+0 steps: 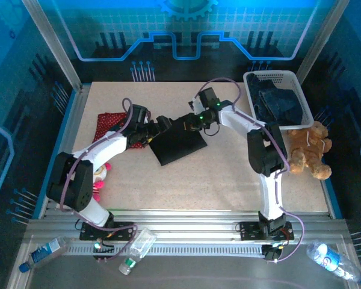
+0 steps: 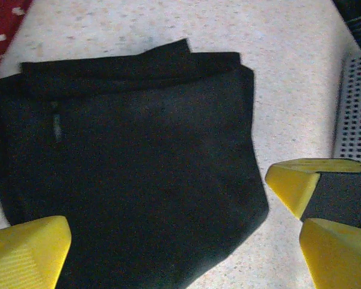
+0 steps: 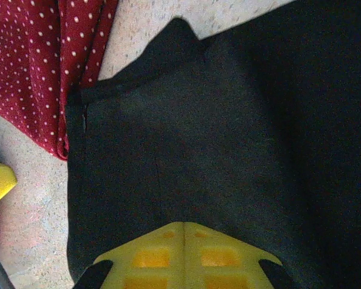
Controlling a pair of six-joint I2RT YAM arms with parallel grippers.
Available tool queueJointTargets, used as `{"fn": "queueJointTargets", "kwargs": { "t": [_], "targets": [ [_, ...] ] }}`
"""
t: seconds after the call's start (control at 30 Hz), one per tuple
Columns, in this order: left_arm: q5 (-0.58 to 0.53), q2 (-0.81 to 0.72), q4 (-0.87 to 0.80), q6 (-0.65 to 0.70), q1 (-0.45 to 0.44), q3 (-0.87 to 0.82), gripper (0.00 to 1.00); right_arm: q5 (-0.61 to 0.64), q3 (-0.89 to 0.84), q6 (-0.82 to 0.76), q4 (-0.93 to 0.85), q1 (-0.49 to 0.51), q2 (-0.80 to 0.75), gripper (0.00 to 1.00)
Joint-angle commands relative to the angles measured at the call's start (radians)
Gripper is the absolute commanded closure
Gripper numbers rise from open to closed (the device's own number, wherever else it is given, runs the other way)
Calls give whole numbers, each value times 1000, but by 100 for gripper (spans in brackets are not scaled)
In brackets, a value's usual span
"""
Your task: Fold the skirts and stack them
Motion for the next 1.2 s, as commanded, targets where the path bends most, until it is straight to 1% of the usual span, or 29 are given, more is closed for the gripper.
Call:
{"fn": "queueJointTargets", "kwargs": {
  "t": [0.0, 0.07, 0.13, 0.27, 0.37, 0.43, 0.5, 0.6, 0.67, 0.77, 0.87, 1.0, 1.07, 1.17],
  "targets": [
    [-24, 21, -104, -51, 20, -39, 3, -16, 26, 86, -15, 15, 89, 100],
    [-12, 44, -113, -51, 20, -39, 6, 38, 21, 140, -47, 12, 109, 100],
    [4, 63, -112, -50, 20, -41, 9, 95, -29, 188, -59, 6, 106, 100],
    [19, 112, -130, -32, 13, -28, 14, 133, -249, 290, 35, -20, 13, 100],
    [41, 158, -135, 10, -8, 1, 17, 137, -375, 336, 105, -25, -60, 100],
    [62, 204, -148, 42, -22, 40, 18, 134, -401, 344, 117, -25, -80, 100],
    [47, 243, -177, 53, -32, 78, 21, 129, -398, 343, 123, -25, -82, 99],
    [35, 270, -155, 44, -32, 88, 25, 104, -356, 320, 129, -20, -69, 98],
    [55, 287, -125, 47, -32, 92, 27, 88, -312, 289, 123, -6, -54, 98],
    [81, 309, -106, 47, -32, 94, 43, 91, -246, 259, 87, 12, -31, 98],
    [101, 313, -74, 49, -32, 84, 60, 85, -233, 269, 88, 12, -22, 98],
    [123, 309, -45, 92, -32, 109, 72, 62, -256, 288, 119, 11, -34, 98],
    [101, 299, -77, 120, -32, 135, 82, 61, -270, 291, 124, 10, -50, 98],
    [-1, 269, -202, 154, -33, 176, 96, 55, -304, 304, 147, -1, -95, 97]
  ]
}}
